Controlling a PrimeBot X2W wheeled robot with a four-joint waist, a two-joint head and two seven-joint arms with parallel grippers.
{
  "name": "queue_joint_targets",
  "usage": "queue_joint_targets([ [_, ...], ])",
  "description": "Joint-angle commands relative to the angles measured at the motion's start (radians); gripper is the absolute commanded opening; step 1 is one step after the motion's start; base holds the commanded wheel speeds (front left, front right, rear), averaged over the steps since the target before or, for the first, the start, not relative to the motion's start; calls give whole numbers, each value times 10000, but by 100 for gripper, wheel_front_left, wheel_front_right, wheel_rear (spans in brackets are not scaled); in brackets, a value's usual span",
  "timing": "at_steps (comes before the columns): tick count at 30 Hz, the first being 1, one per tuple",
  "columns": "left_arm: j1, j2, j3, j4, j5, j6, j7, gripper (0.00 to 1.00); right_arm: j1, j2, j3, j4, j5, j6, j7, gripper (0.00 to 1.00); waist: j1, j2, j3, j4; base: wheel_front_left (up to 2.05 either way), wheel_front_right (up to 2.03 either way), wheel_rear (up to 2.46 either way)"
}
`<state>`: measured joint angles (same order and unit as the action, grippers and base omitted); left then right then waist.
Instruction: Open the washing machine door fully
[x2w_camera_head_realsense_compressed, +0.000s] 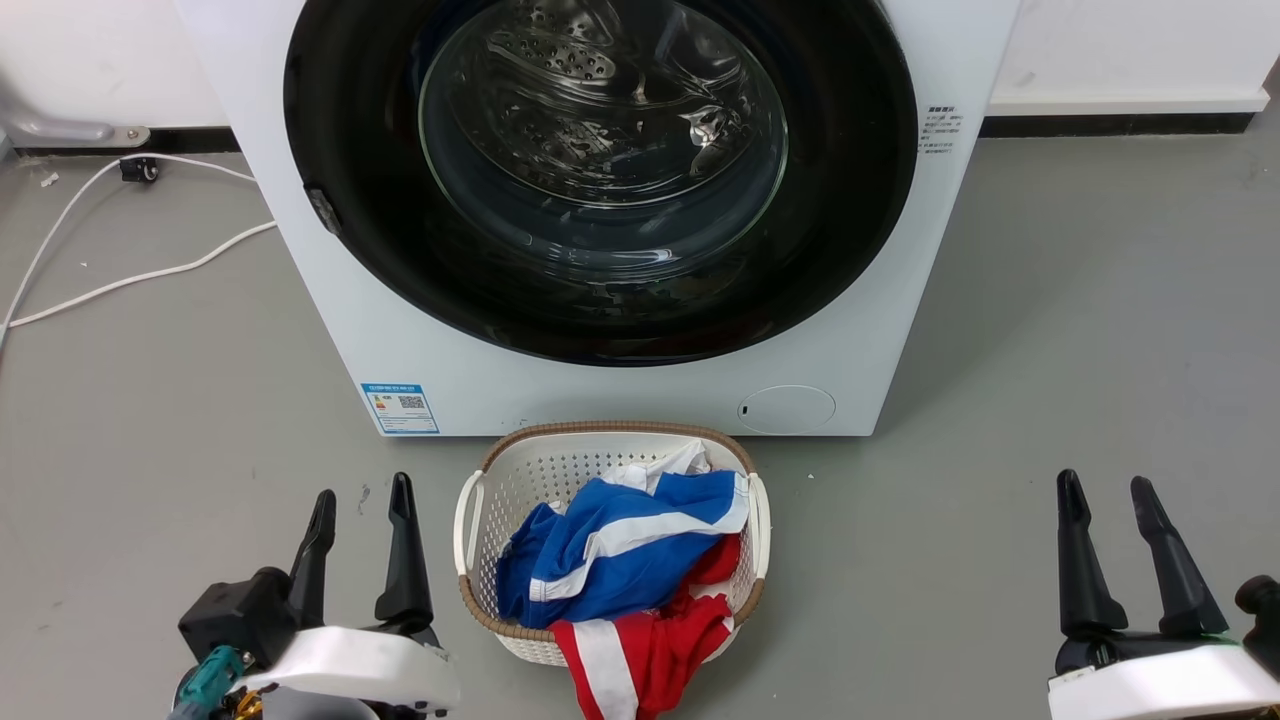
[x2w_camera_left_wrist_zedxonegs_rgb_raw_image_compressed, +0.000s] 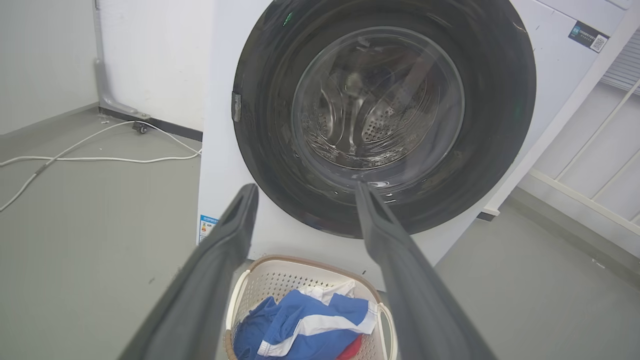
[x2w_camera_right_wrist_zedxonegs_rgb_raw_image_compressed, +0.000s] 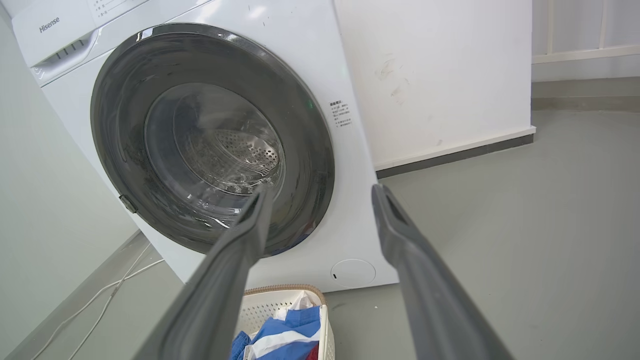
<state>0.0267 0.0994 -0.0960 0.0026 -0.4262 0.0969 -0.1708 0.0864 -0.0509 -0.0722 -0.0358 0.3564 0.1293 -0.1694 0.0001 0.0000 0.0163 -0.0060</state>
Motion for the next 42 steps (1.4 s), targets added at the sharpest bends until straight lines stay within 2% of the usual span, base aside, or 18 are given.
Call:
queue_joint_targets([
  [1,30,7,-11,-122,247,-56,-92,100,66,-7,6,-155,-269,20,-101,100,0,0,-2,2,0,0,0],
  [24,349,-364,316,159,1988,-609,-576,100,407,3,73,-337,-1650,22,-608,100,-1,0,36,3,0,0,0],
  [42,510,-487,517,392,3055,-739,-910,100,624,11,138,-586,-2606,23,-934,100,-1,0,101,-46,0,0,0],
])
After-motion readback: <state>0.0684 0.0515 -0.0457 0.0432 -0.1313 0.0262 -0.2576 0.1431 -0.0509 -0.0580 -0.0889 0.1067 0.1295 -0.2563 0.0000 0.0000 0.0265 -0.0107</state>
